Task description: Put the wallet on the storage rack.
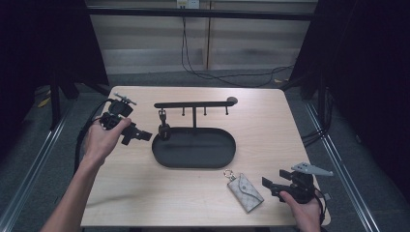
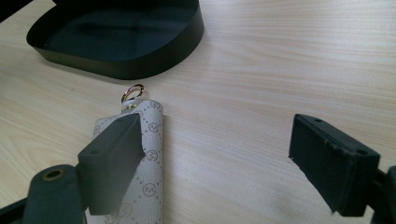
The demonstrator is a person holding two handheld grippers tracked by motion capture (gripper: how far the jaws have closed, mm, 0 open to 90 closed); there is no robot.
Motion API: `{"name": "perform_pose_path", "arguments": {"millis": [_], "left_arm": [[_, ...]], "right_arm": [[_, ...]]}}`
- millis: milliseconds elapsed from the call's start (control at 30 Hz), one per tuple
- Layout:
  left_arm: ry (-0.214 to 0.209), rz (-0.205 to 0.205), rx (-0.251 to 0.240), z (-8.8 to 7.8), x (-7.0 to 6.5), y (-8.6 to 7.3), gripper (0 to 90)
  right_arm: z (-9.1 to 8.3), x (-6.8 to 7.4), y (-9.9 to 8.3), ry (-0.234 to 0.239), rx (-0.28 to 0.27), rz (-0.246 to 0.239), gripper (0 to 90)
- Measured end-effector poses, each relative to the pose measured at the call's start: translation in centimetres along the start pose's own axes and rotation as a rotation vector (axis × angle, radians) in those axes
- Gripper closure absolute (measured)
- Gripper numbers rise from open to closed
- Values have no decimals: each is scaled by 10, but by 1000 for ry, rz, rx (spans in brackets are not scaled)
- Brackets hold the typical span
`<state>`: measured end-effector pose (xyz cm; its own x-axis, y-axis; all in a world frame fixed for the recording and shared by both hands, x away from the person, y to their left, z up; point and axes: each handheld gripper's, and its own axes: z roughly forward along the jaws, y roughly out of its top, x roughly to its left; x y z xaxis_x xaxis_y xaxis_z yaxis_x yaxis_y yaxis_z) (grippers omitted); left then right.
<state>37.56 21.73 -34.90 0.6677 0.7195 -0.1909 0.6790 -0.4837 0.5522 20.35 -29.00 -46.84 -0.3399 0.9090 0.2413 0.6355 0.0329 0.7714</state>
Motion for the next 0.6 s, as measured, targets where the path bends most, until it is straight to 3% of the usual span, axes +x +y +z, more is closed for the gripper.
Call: {"name": "perform_pose_path", "arguments": {"millis": [67, 133, 233, 333, 433, 500, 567, 600], "left_arm": [[4, -7, -7, -1, 2, -10, 216], [11, -20, -57, -5, 2, -21, 231], [13, -23, -86, -9, 3, -34, 217], [-46, -15, -111, -12, 0, -46, 218], [-53, 13, -145, -10, -10, -62, 222], [-48, 28, -152, -4, -15, -73, 223], [10, 15, -177, 1, -19, -82, 252], [9, 23, -173, 4, -20, -86, 258]], "right_arm": [[0, -1, 0, 3, 0, 2, 180], [1, 0, 0, 5, 2, 7, 188], [-1, 1, 0, -5, -14, 10, 193], [0, 2, 0, -1, -12, 11, 195], [-2, 3, 0, -10, -12, 11, 205], [-3, 2, 0, -6, -11, 22, 227], [-4, 2, 1, 1, -4, 31, 228], [-4, 2, 1, 2, -2, 29, 228]]}}
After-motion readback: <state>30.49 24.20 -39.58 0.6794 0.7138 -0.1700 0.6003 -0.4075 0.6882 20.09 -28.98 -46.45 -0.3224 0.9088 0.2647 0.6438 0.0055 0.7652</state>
